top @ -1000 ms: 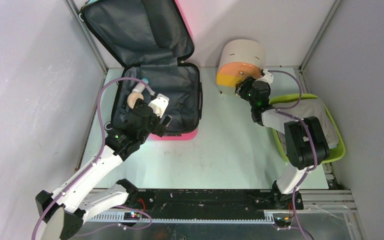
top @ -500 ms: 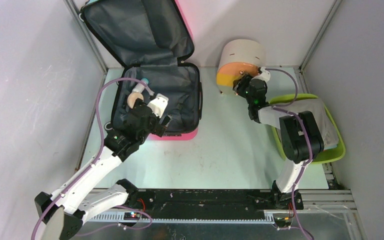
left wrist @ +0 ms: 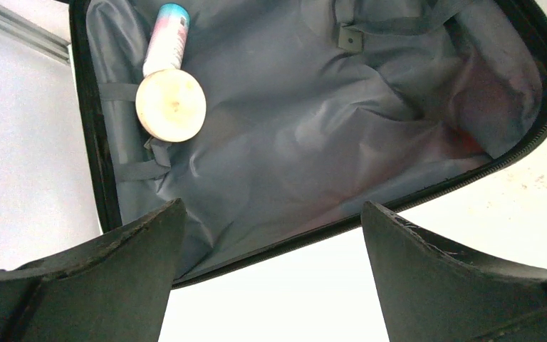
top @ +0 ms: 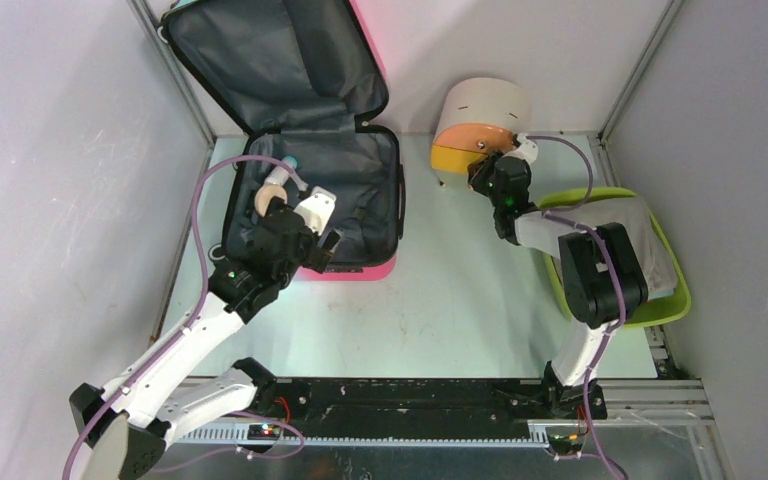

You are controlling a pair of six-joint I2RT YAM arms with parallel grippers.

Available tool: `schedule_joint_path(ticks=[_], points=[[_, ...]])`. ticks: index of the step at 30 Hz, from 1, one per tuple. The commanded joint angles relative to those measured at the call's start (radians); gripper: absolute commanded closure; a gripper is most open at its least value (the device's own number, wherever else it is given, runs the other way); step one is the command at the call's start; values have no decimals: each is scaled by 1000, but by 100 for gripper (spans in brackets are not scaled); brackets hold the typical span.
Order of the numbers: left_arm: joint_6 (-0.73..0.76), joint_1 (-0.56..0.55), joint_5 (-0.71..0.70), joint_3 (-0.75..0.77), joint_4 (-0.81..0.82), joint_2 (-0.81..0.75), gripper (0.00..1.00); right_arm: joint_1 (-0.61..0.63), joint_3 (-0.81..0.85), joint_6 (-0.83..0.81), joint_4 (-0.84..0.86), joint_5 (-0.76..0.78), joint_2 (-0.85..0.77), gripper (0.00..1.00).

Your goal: Open, take out, and arrange the luggage

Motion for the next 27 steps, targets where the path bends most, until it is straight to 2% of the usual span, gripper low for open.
schedule_joint_path(ticks=[1, 13, 20, 22, 25, 27], points=[[-12, -1, -54, 0, 31, 1, 0, 44, -25, -29, -15, 12, -114, 83], [-38, 0, -192, -48, 94, 31, 0, 97, -214, 26, -80, 4, -319, 82], [-102, 39, -145, 89, -62, 114, 0, 134, -266, 75, -134, 7, -389, 76], [-134, 79, -87, 122, -104, 134, 0, 137, -273, 84, -157, 2, -402, 70], [-171, 176, 20, 157, -142, 156, 1, 140, -275, 68, -159, -16, -426, 50], [-201, 220, 27, 172, -164, 160, 2, 129, -275, 68, -175, -43, -451, 40]])
